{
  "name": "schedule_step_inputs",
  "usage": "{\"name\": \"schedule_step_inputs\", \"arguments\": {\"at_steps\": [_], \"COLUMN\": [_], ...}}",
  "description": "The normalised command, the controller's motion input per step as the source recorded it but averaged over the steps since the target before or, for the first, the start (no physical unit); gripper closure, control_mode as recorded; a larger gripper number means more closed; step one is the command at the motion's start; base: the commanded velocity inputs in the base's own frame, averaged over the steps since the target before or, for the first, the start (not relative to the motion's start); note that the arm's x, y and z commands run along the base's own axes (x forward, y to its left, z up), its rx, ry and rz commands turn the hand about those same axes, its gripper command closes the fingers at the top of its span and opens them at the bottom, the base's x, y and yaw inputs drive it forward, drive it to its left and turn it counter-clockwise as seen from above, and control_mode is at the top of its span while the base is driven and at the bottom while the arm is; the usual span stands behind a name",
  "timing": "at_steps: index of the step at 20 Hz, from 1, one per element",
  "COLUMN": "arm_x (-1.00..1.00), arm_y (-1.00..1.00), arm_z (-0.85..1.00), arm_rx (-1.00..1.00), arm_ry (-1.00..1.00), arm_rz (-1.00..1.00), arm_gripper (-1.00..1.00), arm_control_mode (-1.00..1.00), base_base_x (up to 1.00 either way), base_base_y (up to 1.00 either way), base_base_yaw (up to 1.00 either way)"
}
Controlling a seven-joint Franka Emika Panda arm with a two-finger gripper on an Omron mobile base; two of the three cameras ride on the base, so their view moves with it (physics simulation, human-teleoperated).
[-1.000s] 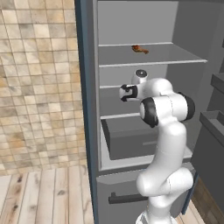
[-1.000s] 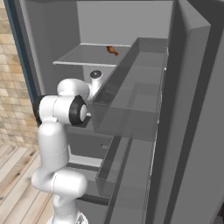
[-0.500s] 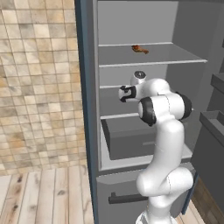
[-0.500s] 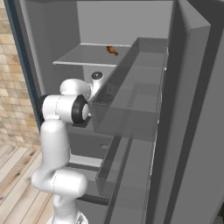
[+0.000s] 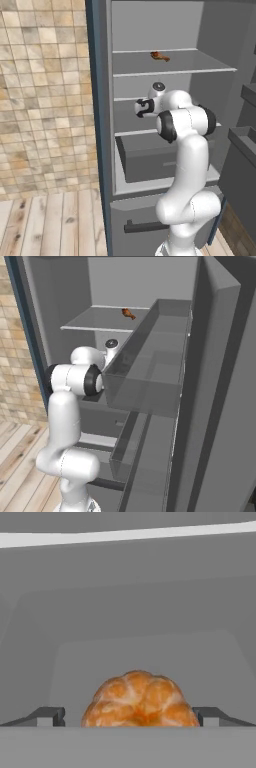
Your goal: Pick up each tangerine from the fridge and place one tangerine on each plate on the dining counter.
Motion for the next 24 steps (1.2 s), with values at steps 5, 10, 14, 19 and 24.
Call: {"name": "schedule_step_inputs", "arguments": {"at_steps": [5,10,14,19,24], "arm_x": [0.13,0.0,0.0,-0.06,-0.53], "arm_y": [-0.02,0.0,0.0,0.0,0.0], "arm_z": [-0.23,-0.36,-0.59,-0.64,-0.6], "arm_rx": [0.0,0.0,-0.03,-0.02,0.05], "arm_ry": [0.0,0.15,0.23,0.07,-0.29], "arm_rz": [0.0,0.0,0.0,0.0,0.0], "arm_gripper": [-1.0,1.0,1.0,1.0,1.0], "arm_control_mode": [-1.0,-1.0,-1.0,-1.0,-1.0], "base_base_x": [0.0,0.0,0.0,0.0,0.0], "base_base_y": [0.0,0.0,0.0,0.0,0.0], "base_base_yaw": [0.0,0.0,0.0,0.0,0.0]}}
